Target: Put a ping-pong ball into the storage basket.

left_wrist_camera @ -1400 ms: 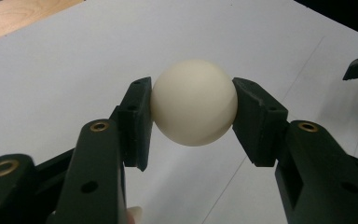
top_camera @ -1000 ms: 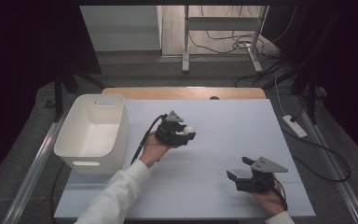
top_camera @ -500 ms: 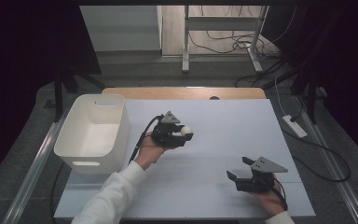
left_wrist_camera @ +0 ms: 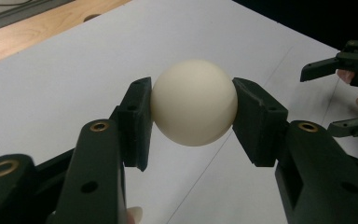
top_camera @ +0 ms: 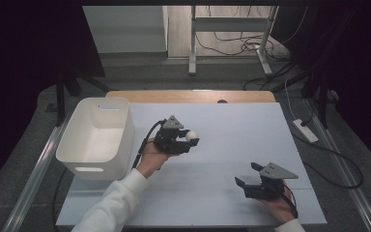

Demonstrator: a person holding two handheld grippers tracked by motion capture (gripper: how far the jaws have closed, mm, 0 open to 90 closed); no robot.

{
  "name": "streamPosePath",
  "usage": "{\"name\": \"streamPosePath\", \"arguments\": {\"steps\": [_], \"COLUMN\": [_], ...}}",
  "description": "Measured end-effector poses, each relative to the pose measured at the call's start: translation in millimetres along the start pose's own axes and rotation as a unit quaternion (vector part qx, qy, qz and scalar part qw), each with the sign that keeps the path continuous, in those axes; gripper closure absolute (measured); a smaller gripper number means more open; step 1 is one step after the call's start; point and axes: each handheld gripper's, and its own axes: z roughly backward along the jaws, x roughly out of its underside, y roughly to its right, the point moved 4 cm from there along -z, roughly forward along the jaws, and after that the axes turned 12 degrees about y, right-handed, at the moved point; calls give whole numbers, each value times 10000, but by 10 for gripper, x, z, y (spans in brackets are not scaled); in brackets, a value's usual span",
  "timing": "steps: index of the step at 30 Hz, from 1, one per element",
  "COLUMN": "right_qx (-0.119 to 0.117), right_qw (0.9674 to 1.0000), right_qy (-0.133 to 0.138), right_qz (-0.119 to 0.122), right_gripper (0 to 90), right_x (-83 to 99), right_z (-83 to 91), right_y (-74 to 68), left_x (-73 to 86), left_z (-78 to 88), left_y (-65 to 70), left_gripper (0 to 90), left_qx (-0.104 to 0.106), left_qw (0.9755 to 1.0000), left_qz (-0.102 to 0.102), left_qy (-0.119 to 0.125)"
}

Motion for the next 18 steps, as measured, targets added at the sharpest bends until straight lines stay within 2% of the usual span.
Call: {"name": "streamPosePath", "arguments": {"steps": [11,18], "right_qx": [-1,-4], "right_qw": [10000,10000], "right_qy": [-11,-14], "right_qz": [10,16], "right_gripper": [159,159], "right_x": [2,2], "right_z": [-3,-3], "right_y": [-2,-3], "left_x": [-85,-150], "left_z": [138,228], "left_y": [20,21], "left_gripper": [504,504], "left_qx": [-7,17], "left_qw": [9999,9996], "left_qz": [-63,-32], "left_qy": [153,289]}}
